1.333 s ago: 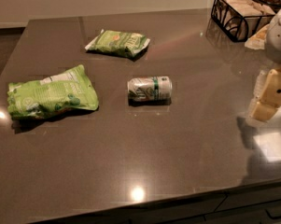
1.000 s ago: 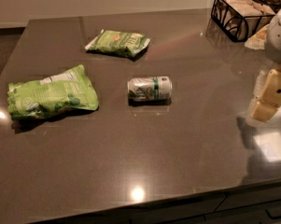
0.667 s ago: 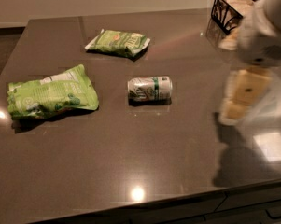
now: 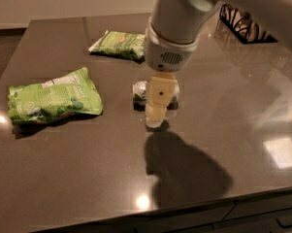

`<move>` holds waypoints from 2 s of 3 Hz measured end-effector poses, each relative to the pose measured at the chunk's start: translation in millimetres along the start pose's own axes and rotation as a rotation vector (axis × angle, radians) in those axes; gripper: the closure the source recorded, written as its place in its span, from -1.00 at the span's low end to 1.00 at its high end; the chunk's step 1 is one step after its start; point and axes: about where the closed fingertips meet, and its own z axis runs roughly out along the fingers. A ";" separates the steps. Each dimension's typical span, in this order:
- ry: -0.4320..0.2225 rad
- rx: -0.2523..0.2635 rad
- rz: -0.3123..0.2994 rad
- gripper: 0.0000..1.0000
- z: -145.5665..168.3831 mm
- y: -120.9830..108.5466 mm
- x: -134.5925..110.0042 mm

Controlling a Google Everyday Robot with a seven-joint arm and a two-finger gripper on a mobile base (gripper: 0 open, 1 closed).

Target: Pick green rice chip bag

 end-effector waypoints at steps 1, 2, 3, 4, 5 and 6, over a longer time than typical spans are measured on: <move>-0.027 -0.025 -0.064 -1.00 23.1 -5.3 -51.1; -0.055 -0.045 -0.096 -1.00 48.1 -16.3 -101.6; -0.074 -0.075 -0.108 -1.00 74.5 -22.0 -149.1; -0.079 -0.099 -0.129 -1.00 95.9 -24.5 -188.5; -0.056 -0.128 -0.167 -1.00 122.0 -28.8 -230.5; -0.035 -0.148 -0.186 -1.00 137.3 -28.6 -247.9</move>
Offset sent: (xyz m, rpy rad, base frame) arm 0.0372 0.1748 -0.0325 0.0577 0.0440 0.1533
